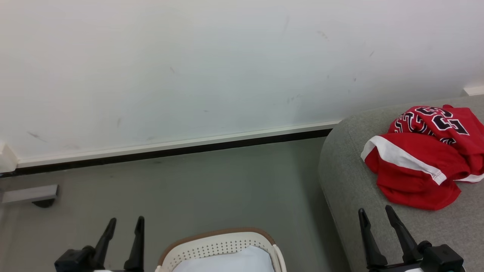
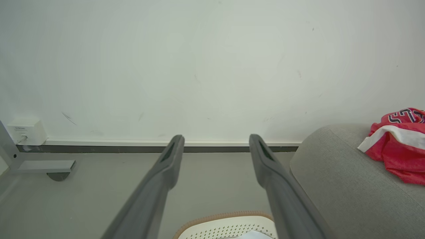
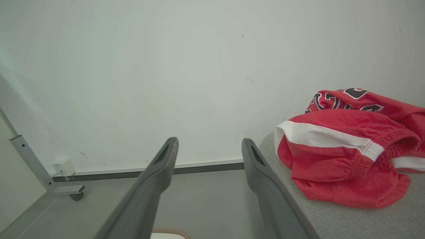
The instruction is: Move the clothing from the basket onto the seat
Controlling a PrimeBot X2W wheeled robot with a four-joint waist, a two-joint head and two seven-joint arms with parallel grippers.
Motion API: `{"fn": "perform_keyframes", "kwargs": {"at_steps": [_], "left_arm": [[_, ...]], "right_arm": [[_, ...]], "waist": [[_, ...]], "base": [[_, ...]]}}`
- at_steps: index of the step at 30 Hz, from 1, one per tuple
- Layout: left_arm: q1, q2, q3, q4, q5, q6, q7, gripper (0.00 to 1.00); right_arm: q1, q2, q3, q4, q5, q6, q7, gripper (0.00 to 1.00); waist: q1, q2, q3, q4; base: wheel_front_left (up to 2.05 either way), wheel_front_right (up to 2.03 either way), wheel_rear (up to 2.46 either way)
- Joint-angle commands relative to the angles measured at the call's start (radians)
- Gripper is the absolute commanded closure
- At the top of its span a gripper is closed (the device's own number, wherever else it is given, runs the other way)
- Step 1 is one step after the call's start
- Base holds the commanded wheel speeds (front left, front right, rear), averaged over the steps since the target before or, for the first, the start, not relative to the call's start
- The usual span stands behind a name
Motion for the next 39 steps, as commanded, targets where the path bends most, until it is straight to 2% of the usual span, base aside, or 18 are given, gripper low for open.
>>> {"fn": "perform_keyframes", "kwargs": {"at_steps": [1,12,13,18,39], "left_arm": [[-0.007,0.005,-0.001,-0.003,0.000,0.001,0.000,0.00],[-0.011,0.006,-0.005,0.010,-0.023,0.001,0.000,0.00],[-0.003,-0.001,-0.007,0.010,-0.012,0.000,0.000,1.00],[0.018,-0.016,-0.014,0.044,-0.028,0.000,0.006,1.00],[-0.010,-0.036,0.027,0.021,-0.382,0.000,0.107,1.00]], "right_arm": [[-0.014,0.000,0.001,0.003,0.010,-0.003,-0.003,0.00],[-0.015,0.000,0.015,0.009,0.020,-0.003,-0.003,0.00],[-0.008,0.000,0.015,0.006,0.014,0.000,0.000,1.00],[0.021,0.000,0.014,0.036,0.032,0.000,0.009,1.00],[-0.004,-0.020,-0.037,0.028,0.396,0.000,0.087,1.00]], "waist": [[0.0000,0.0000,0.000,0.000],[0.0000,0.0000,0.000,-0.002],[0.0000,0.0000,0.000,-0.002],[0.0000,0.0000,0.000,-0.001],[0.0000,0.0000,0.003,0.009]], "base": [[0.00,0.00,0.00],[0.00,0.00,0.00],[0.00,0.00,0.00],[0.00,0.00,0.00],[0.00,0.00,0.00]]}}
